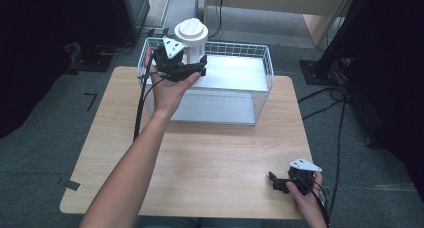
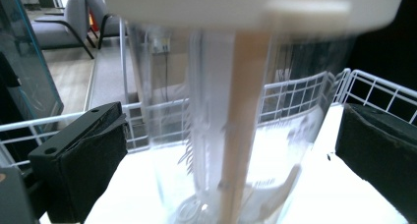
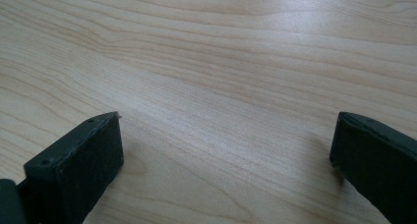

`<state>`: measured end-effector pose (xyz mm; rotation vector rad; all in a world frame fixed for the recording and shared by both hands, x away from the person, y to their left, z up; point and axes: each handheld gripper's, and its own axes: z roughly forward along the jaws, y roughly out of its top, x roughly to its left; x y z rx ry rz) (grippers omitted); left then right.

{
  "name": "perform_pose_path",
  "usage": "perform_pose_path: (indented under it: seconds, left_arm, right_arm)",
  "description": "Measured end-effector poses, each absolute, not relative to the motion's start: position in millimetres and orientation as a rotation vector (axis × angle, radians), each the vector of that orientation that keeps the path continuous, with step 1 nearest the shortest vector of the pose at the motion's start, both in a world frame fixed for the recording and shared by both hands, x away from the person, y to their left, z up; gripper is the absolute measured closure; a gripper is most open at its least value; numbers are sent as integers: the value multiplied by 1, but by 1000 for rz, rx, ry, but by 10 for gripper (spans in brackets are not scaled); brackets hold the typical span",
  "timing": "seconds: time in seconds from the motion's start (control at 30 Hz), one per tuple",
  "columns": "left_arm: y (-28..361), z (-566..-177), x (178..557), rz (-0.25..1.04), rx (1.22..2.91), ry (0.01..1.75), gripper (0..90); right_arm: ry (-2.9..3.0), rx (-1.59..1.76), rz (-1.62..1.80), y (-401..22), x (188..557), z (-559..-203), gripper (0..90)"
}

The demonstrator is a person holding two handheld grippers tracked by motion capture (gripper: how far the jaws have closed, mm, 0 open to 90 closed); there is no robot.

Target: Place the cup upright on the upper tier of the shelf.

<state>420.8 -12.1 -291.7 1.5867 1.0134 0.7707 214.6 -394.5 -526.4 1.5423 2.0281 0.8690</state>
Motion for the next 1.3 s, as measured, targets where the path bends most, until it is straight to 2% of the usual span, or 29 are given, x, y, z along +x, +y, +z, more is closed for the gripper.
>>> perform_pose_path:
  seconds: [0.57,0.73,1.3]
  left_arm:
    - [12,-315,386,747,1576,999,0]
    - [23,-321,374,704,1571,998,0]
    - [56,-355,324,769,1581,970,0]
  right_arm:
    - [2029,1547,869,-394,215,-526,0]
    - [2029,1547,868,-394,214,-526,0]
    - [2029,1544,868,-394,215,-526,0]
